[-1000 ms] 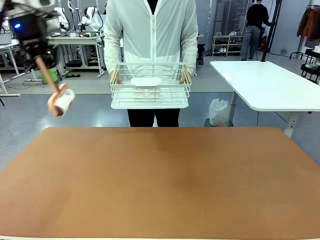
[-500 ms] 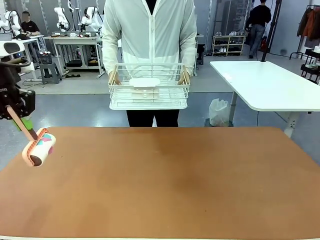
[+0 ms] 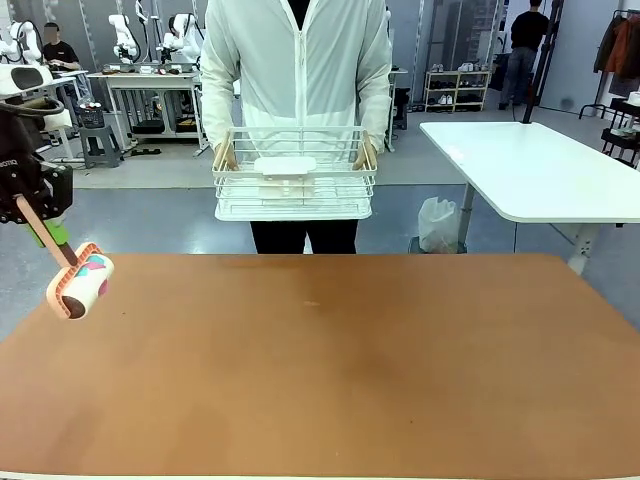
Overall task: Clean the table.
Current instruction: Clean the table with the Lint Roller when the human lifts the Dish drying rack, then place the Lint Roller down when the Dish drying rack is positioned in the middle of the table.
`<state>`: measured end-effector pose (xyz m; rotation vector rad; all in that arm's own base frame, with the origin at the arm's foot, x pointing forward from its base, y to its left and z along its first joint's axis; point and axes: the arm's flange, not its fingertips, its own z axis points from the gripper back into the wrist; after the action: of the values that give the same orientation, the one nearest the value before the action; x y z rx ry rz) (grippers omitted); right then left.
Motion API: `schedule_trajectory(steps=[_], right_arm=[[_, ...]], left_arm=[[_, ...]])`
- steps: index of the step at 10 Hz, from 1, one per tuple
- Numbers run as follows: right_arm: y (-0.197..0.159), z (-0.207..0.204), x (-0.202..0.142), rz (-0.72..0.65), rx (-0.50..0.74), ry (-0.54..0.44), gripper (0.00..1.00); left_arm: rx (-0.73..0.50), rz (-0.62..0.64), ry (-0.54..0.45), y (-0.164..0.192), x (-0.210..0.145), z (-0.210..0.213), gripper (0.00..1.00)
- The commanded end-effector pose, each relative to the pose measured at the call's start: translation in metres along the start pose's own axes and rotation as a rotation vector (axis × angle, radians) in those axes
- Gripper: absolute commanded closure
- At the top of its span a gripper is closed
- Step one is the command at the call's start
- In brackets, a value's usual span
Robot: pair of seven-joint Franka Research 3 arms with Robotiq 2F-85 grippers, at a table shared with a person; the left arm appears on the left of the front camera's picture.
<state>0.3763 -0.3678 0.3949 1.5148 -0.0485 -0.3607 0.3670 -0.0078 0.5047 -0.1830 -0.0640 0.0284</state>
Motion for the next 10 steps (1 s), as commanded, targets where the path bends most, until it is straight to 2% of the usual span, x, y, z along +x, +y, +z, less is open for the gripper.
schedule_trajectory(steps=[1, 10], right_arm=[[0.0021, -0.0017, -0.0027, -0.011, -0.012, -0.003, 0.00], [0.0021, -0.0017, -0.0027, -0.011, -0.012, -0.003, 0.00]], left_arm=[[0.013, 0.010, 0.015, -0.0003, -0.0002, 0.0039, 0.79], [0.013, 0.010, 0.015, -0.0003, -0.0002, 0.0039, 0.79]])
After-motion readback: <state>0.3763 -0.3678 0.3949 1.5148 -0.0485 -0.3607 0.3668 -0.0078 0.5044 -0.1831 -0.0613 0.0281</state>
